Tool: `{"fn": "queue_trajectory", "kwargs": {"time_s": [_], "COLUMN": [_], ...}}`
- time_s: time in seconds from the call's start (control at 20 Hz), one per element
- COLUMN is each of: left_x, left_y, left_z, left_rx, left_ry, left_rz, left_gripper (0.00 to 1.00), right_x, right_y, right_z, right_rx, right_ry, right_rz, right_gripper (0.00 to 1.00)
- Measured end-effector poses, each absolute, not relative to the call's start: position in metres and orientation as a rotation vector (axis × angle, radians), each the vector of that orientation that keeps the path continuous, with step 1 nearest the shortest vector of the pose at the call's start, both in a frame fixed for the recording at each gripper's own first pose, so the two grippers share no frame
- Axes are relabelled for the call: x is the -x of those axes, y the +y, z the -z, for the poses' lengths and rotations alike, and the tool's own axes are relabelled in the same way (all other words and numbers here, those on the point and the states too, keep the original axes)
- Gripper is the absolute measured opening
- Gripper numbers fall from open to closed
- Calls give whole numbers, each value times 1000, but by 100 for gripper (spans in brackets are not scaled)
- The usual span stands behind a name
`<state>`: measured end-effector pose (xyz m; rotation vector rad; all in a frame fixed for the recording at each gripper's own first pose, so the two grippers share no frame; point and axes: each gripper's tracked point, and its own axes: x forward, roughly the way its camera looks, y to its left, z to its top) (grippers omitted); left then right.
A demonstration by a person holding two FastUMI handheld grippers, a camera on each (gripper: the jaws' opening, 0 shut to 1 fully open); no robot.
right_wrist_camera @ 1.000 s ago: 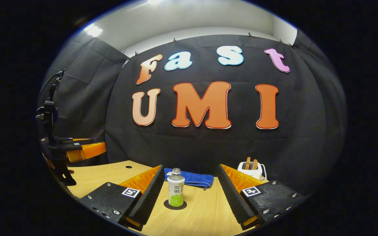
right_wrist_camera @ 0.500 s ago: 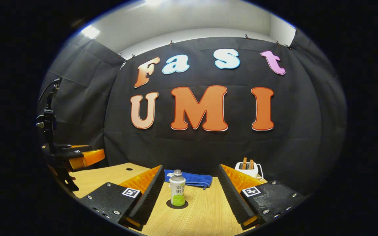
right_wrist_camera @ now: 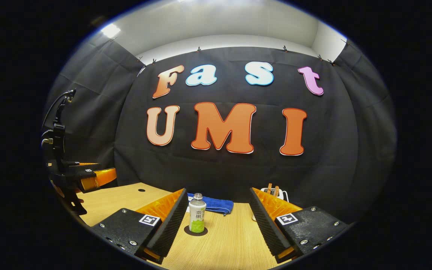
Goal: Open the teacup lid with one hand, grasp the water bottle and pour water into the teacup with the other hand; after pouring, place the water bottle on the coaster and then close the teacup lid.
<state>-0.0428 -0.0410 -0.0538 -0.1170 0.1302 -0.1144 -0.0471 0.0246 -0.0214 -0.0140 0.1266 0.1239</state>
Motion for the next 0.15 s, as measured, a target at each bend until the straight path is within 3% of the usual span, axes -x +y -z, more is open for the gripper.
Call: {"fn": "queue_trajectory", "kwargs": {"time_s": [0.15], "left_x": [44], "left_y": [-44], "left_z": [49], "left_rx": [110], "left_ry": [120], "left_rz": [97], "left_gripper": [96], "right_x": [44], "right_y": [25], "right_z": [23], "right_rx": [7], "right_ry": [125], "right_rz": [-148], "right_gripper": [97]}}
